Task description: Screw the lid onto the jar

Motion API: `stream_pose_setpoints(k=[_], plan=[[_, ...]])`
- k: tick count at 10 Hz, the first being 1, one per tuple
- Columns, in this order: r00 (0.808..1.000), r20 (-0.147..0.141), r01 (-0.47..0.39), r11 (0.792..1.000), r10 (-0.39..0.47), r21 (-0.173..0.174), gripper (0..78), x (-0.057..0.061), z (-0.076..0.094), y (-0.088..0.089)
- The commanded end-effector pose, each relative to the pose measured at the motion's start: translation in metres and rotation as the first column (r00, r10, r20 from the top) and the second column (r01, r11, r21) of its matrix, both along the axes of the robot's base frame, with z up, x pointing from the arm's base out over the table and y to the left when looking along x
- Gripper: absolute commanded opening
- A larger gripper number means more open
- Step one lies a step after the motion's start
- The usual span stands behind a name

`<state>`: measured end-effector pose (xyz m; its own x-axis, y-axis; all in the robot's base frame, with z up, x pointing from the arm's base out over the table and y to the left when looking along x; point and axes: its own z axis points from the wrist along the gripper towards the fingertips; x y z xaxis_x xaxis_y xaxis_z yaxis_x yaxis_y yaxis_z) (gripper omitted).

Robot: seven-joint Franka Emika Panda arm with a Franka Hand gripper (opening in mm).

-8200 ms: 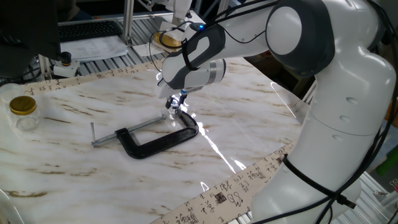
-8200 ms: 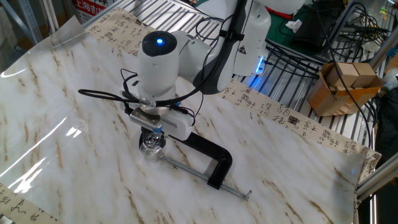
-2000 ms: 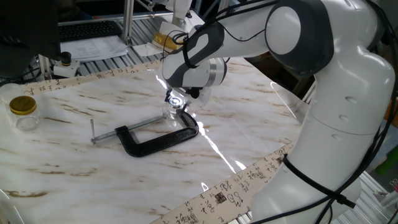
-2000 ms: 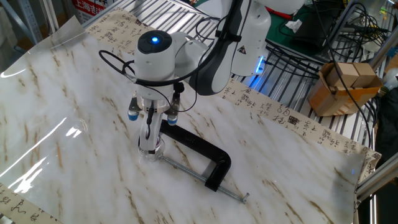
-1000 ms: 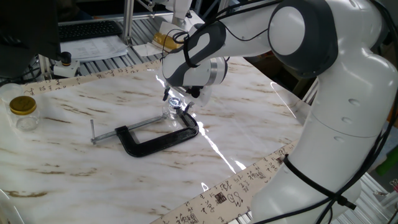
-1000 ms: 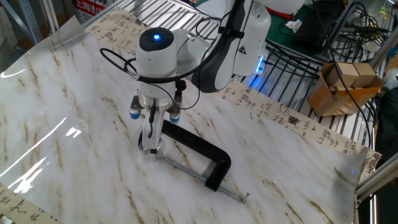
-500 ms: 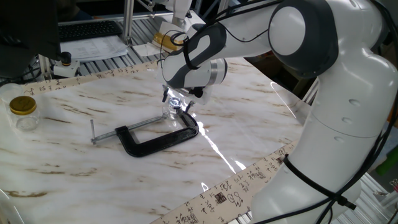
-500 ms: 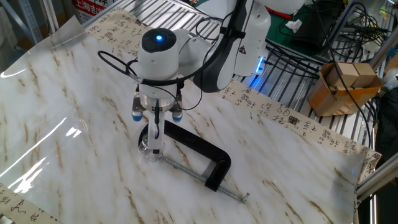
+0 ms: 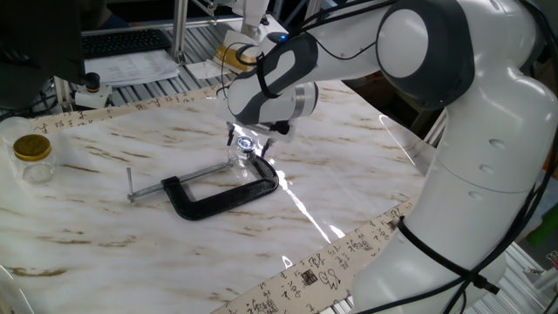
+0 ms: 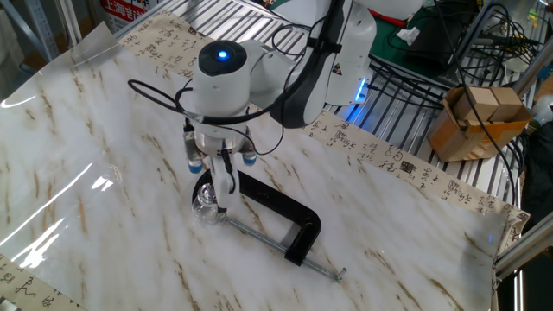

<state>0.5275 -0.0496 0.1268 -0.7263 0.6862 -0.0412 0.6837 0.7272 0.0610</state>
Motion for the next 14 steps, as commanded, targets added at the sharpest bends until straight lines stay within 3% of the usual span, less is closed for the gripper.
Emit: stream_pose_setpoints(k=[1, 2, 5, 9, 14], plan=[[0.813, -0.04, -0.58, 0.802, 0.581, -0.147, 77.4, 0.002, 0.005, 0.0], [0.787, -0.057, -0.614, 0.77, 0.614, -0.173, 77.4, 0.006, 0.008, 0.0], [0.759, -0.052, -0.646, 0.742, 0.648, -0.18, 77.4, 0.012, 0.01, -0.001], [0.74, -0.055, -0.668, 0.723, 0.671, -0.177, 77.4, 0.019, 0.012, -0.002], [0.721, -0.051, -0.689, 0.708, 0.691, -0.155, 77.4, 0.02, 0.01, -0.003]])
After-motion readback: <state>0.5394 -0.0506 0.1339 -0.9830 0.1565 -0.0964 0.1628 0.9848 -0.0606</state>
